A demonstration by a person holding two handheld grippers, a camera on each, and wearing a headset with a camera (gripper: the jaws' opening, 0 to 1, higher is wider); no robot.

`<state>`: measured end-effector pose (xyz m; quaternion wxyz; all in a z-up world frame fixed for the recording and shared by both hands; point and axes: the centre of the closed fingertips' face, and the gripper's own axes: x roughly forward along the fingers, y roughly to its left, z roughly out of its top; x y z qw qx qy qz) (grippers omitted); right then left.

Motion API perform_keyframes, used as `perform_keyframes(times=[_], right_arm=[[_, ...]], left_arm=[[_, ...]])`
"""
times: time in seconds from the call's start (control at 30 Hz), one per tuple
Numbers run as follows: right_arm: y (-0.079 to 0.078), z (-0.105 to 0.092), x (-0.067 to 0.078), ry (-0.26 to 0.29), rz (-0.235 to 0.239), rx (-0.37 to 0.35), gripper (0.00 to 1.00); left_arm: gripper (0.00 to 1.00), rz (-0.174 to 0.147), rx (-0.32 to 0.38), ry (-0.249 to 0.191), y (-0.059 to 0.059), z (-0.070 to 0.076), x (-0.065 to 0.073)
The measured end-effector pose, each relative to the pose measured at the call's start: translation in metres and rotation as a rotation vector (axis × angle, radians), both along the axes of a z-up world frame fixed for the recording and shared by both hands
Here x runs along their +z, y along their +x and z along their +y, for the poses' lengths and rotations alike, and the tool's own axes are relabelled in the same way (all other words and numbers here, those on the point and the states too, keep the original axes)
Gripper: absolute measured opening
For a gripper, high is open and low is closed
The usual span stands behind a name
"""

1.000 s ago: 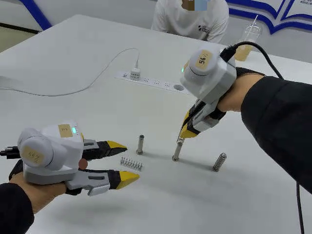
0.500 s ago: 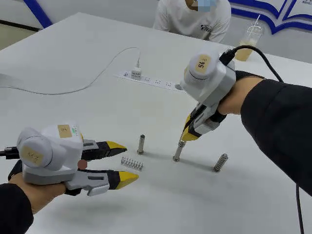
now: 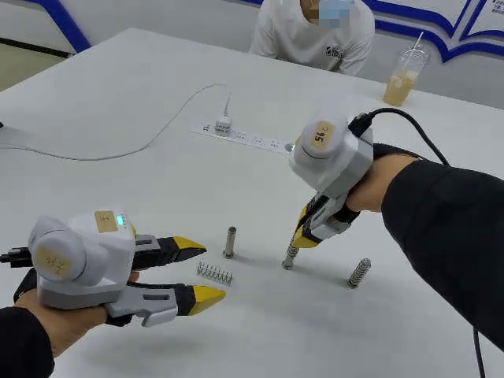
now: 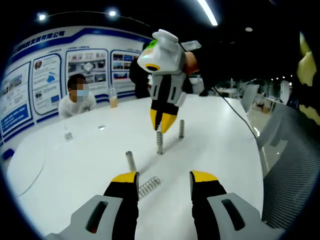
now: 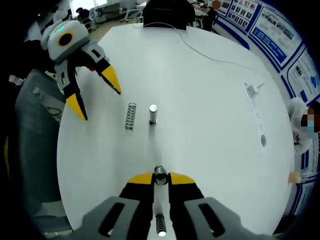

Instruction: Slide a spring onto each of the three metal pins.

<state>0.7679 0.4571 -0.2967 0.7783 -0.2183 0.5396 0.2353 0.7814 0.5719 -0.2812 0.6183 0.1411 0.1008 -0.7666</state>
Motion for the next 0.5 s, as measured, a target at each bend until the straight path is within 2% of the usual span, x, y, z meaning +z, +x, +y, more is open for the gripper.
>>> perform_keyframes(times=[0.5], right_arm=[[0.001, -0.004, -0.017, 0.006, 0.013, -0.024, 0.12]], left_arm=[[0.42, 0.0, 0.006, 0.005, 0.001, 0.001, -0.001]])
